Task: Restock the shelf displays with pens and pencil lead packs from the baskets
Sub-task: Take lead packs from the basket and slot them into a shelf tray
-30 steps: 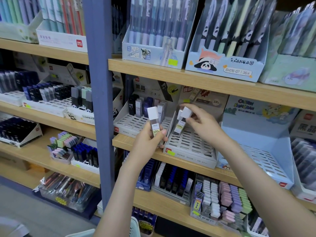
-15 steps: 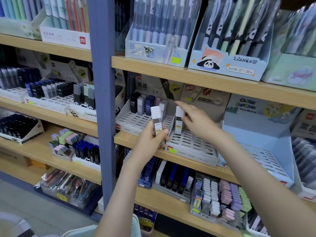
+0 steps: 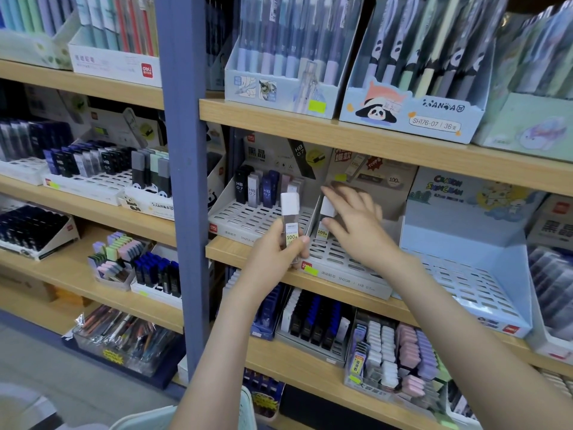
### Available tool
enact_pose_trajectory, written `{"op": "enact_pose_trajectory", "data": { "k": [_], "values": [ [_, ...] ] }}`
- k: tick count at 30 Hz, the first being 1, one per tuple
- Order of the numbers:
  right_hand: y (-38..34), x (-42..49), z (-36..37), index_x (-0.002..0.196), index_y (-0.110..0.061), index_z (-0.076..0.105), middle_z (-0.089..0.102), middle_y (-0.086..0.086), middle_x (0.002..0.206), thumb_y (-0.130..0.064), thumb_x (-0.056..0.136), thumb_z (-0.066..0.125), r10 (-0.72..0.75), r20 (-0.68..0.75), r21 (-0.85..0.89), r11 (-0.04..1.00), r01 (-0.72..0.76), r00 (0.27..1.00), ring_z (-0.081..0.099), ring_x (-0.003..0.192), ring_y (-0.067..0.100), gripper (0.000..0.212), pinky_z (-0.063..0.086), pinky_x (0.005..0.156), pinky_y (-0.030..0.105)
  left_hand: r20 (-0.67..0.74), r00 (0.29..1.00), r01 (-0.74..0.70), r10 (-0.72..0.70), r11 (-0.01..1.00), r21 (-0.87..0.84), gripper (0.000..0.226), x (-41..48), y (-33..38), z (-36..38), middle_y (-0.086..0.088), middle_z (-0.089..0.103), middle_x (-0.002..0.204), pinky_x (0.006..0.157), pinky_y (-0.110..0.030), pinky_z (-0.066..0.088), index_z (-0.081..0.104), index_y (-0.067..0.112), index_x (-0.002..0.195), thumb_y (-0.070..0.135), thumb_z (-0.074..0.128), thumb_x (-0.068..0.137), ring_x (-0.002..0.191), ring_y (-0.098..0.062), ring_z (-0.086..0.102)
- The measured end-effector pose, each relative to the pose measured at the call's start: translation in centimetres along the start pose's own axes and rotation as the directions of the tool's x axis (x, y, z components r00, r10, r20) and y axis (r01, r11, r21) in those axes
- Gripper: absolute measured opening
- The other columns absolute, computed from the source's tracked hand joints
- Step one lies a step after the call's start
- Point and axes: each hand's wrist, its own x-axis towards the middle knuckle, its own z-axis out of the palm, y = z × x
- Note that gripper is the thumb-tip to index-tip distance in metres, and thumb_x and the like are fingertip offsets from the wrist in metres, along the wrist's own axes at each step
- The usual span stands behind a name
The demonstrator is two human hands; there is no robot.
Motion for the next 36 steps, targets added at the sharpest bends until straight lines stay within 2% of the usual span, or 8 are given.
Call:
{"op": "enact_pose_trajectory", "data": {
  "k": [3, 6, 11, 14, 18, 23, 29, 36],
  "values": [
    [-1.8, -0.7, -0.7, 0.143, -0.030, 0.035, 0.039, -0.007, 0.139, -0.031, 0.094, 0.053, 0.020, -0.083, 0.290, 0.957, 0.005, 0.996, 0.027, 0.130, 0.011, 0.052, 0.021, 0.102, 0.028, 0.083, 0.997, -0.011, 0.009, 1.000, 0.024, 0.016, -0.1, 0.5, 0.2, 0.001, 0.071, 0.083, 0.083, -0.048, 0.055, 0.056, 0.037, 0.102, 0.025, 0.059, 0.092, 0.082, -0.027, 0.068],
    [-3.3, -1.0, -1.5, 0.111, -0.034, 0.056, 0.062, -0.011, 0.108, -0.016, 0.090, 0.060, 0.030, 0.035, 0.603, 0.797, -0.045, 0.999, 0.055, 0.101, 0.005, 0.028, 0.046, 0.091, 0.028, 0.161, 0.986, -0.043, 0.036, 0.998, 0.039, 0.020, -0.2, 0.8, 0.4, 0.004, 0.070, 0.080, 0.080, -0.048, 0.056, 0.057, 0.039, 0.103, 0.024, 0.061, 0.091, 0.085, -0.028, 0.067],
    [-3.2, -1.0, -2.3, 0.094, -0.033, 0.055, 0.068, -0.001, 0.094, -0.009, 0.089, 0.061, 0.224, -0.066, 0.777, 0.623, -0.091, 0.972, 0.066, 0.089, 0.019, 0.025, 0.055, 0.081, 0.046, -0.037, 0.991, -0.118, 0.126, 0.980, 0.158, 0.013, -0.3, 1.0, 0.7, 0.013, 0.064, 0.092, 0.075, -0.017, 0.047, 0.055, 0.029, 0.099, 0.028, 0.064, 0.090, 0.079, 0.005, 0.058],
    [-2.1, -0.9, -2.2, 0.101, -0.032, 0.052, 0.064, -0.011, 0.095, -0.014, 0.091, 0.060, 0.291, -0.206, 0.696, 0.715, -0.069, 0.934, 0.063, 0.090, 0.009, 0.022, 0.054, 0.083, 0.037, -0.131, 0.945, -0.216, 0.298, 0.875, 0.433, 0.026, -0.3, -0.5, 0.8, 0.017, 0.055, 0.108, 0.087, -0.015, 0.040, 0.053, 0.026, 0.114, 0.033, 0.061, 0.090, 0.100, 0.001, 0.050],
    [-1.3, -1.3, -0.9, 0.110, -0.031, 0.053, 0.062, -0.018, 0.087, -0.018, 0.092, 0.058, 0.263, -0.198, 0.616, 0.783, -0.089, 0.944, 0.060, 0.077, -0.004, 0.022, 0.049, 0.071, 0.017, -0.011, 0.831, -0.388, 0.557, 0.593, 0.705, 0.031, -0.5, -3.7, 1.8, 0.002, 0.061, 0.107, 0.092, -0.026, 0.035, 0.062, 0.015, 0.109, 0.037, 0.049, 0.092, 0.101, -0.011, 0.051],
    [-1.2, -0.9, -0.7, 0.121, -0.028, 0.055, 0.064, -0.007, 0.093, -0.019, 0.094, 0.055, 0.188, -0.187, 0.512, 0.856, -0.068, 0.964, 0.061, 0.082, 0.012, 0.028, 0.048, 0.076, 0.028, 0.039, 0.713, -0.471, 0.701, 0.437, 0.766, 0.030, -0.6, -6.4, 2.7, -0.012, 0.059, 0.120, 0.099, -0.033, 0.033, 0.066, 0.009, 0.107, 0.033, 0.056, 0.092, 0.112, -0.022, 0.051],
    [-1.2, -0.5, 0.2, 0.126, -0.018, 0.054, 0.058, -0.003, 0.099, -0.015, 0.094, 0.054, 0.060, -0.119, 0.388, 0.922, -0.009, 0.991, 0.052, 0.087, 0.011, 0.032, 0.040, 0.077, 0.021, 0.064, 0.680, -0.505, 0.731, 0.403, 0.763, 0.025, -0.4, -7.0, 3.1, -0.007, 0.062, 0.121, 0.101, -0.035, 0.035, 0.062, 0.012, 0.110, 0.029, 0.054, 0.095, 0.114, -0.022, 0.055],
    [0.2, -0.3, 1.3, 0.128, -0.018, 0.055, 0.050, 0.007, 0.124, -0.020, 0.090, 0.061, -0.011, -0.245, -0.029, 1.000, 0.004, 0.969, 0.034, 0.111, 0.024, 0.039, 0.025, 0.087, 0.032, 0.058, 0.677, -0.496, 0.734, 0.397, 0.772, 0.025, -0.4, -7.1, 3.2, -0.008, 0.062, 0.118, 0.099, -0.036, 0.037, 0.062, 0.012, 0.110, 0.030, 0.051, 0.096, 0.113, -0.023, 0.054]
  ]
}}
